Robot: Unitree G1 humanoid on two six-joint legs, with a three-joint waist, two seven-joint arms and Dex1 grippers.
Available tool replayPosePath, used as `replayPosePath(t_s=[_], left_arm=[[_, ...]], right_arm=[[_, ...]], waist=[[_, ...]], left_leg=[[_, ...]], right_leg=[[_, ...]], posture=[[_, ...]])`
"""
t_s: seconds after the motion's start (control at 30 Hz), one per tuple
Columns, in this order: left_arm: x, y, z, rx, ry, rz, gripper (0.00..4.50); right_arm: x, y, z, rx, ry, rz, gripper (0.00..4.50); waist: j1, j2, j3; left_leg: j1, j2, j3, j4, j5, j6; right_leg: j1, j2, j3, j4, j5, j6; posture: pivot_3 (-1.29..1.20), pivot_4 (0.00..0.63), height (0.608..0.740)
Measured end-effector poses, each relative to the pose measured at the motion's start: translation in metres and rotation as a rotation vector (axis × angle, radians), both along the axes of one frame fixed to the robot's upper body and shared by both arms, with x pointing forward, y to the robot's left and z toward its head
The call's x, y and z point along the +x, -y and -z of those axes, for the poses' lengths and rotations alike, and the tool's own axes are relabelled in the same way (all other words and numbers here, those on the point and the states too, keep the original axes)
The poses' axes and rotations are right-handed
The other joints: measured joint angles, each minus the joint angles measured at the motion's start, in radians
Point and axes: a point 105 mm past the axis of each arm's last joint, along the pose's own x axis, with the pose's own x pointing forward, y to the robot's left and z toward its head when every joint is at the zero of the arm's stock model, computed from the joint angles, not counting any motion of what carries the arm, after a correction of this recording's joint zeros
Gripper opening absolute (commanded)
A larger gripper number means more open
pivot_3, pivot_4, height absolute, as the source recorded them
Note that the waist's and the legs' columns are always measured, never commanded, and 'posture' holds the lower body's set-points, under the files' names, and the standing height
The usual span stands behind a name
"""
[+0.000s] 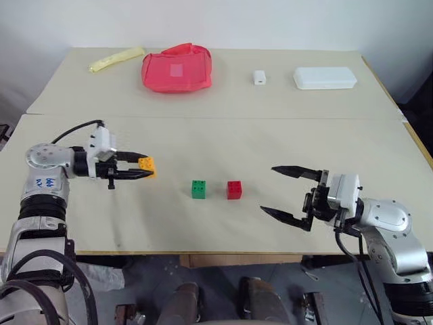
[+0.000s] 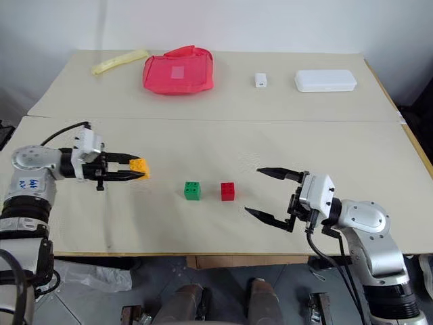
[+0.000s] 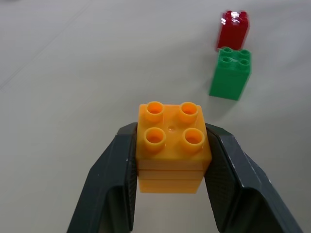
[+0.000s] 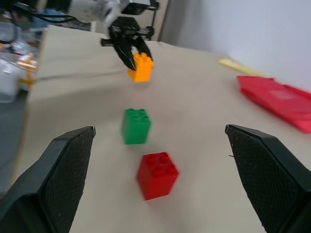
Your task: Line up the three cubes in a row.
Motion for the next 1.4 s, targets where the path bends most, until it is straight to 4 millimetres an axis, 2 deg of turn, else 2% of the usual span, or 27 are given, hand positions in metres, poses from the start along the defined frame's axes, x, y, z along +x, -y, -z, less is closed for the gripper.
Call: replayPosePath(t_s=[0.1, 0.17, 0.53, 0.8, 1.0, 1.07, 1.3, 1.4], left_arm=[[0.001, 0.012, 0.020, 0.050, -0.032, 0.052, 1.50], [0.002, 0.022, 0.026, 0.046, -0.042, 0.083, 1.50], [0.005, 0.031, 0.027, 0.031, -0.024, 0.112, 1.50], [-0.003, 0.048, 0.032, 0.008, -0.039, 0.186, 1.50], [-0.003, 0.047, 0.032, 0.015, -0.039, 0.187, 1.50], [-0.003, 0.043, 0.032, 0.025, -0.037, 0.179, 2.25], [-0.008, 0.031, 0.040, 0.048, -0.079, 0.147, 4.39], [-0.006, 0.028, 0.033, 0.020, -0.055, 0.130, 4.47]], right_arm=[[-0.008, 0.001, -0.001, -0.041, -0.017, -0.051, 4.50], [-0.010, 0.001, -0.001, -0.048, -0.019, -0.061, 4.50], [-0.014, 0.005, 0.004, -0.050, -0.036, -0.030, 4.50], [-0.010, 0.005, 0.000, -0.055, -0.017, -0.036, 4.50], [-0.009, 0.002, 0.002, -0.064, -0.023, -0.048, 4.50], [-0.009, 0.002, 0.002, -0.065, -0.021, -0.050, 4.50], [-0.009, 0.002, 0.003, -0.070, -0.021, -0.048, 4.50], [-0.009, 0.002, 0.003, -0.071, -0.023, -0.050, 4.50]], waist=[[0.007, 0.000, 0.000], [0.009, -0.001, 0.001], [0.012, -0.001, 0.001], [0.010, -0.001, 0.001], [0.010, -0.001, 0.001], [0.009, -0.001, 0.001], [0.008, -0.001, 0.001], [0.012, -0.002, 0.001]], left_leg=[[0.000, 0.000, 0.000, 0.000, 0.000, 0.000], [0.000, 0.000, 0.000, 0.000, 0.000, 0.000], [0.000, -0.002, 0.000, 0.000, 0.000, 0.002], [0.000, -0.002, 0.000, 0.000, 0.001, 0.002], [0.000, -0.002, 0.000, 0.000, 0.001, 0.002], [0.000, -0.002, 0.000, 0.000, 0.001, 0.002], [0.000, -0.002, 0.001, 0.000, 0.001, 0.002], [-0.001, -0.002, 0.000, 0.001, 0.001, 0.002]], right_leg=[[0.000, 0.001, -0.001, 0.000, 0.000, 0.000], [0.000, 0.002, -0.001, 0.000, 0.000, 0.000], [0.000, 0.001, -0.001, 0.000, 0.001, 0.001], [0.000, 0.000, 0.000, 0.000, 0.001, 0.001], [0.000, 0.001, 0.000, 0.000, 0.001, 0.001], [0.000, 0.001, 0.000, 0.000, 0.001, 0.001], [0.000, 0.001, 0.000, 0.000, 0.001, 0.001], [0.000, 0.001, 0.000, 0.000, 0.001, 0.001]], posture=[[0.00, 0.150, 0.740], [0.00, 0.150, 0.740], [0.00, 0.150, 0.740], [0.00, 0.150, 0.740], [0.00, 0.150, 0.740], [0.00, 0.150, 0.740], [0.00, 0.150, 0.740], [0.00, 0.150, 0.740]])
